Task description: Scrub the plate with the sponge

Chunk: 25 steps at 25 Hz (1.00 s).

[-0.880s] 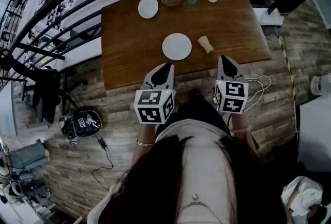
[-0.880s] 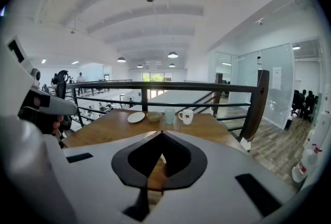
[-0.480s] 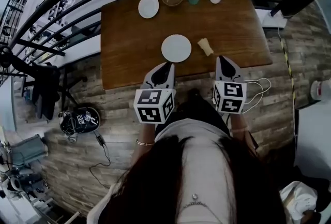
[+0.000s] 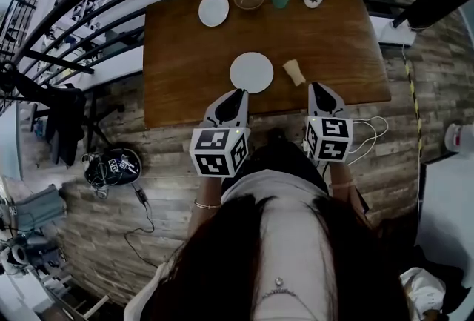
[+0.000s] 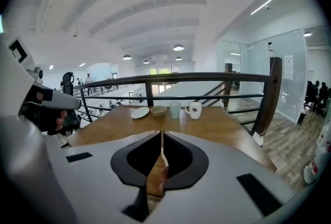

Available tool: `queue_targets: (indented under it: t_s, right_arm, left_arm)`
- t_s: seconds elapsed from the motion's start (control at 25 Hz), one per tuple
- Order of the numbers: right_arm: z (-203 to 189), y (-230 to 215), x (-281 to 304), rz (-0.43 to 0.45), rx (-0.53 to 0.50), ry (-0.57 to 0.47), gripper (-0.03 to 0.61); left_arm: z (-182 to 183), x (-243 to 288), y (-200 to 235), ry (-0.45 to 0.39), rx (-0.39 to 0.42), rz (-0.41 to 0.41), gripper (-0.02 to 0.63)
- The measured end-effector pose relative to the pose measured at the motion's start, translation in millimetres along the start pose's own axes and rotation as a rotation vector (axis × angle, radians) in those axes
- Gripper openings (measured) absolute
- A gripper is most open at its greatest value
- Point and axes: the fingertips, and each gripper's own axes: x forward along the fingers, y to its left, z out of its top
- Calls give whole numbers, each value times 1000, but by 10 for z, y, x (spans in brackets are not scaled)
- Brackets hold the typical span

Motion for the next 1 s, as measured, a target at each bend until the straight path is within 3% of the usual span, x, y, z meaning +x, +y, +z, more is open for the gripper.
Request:
queue_targets:
  t_s: [1.0]
  right_arm:
    - [-343,-161,664,133,-74,177,43]
  left_arm:
    - [88,443,96,29,-46,68,38]
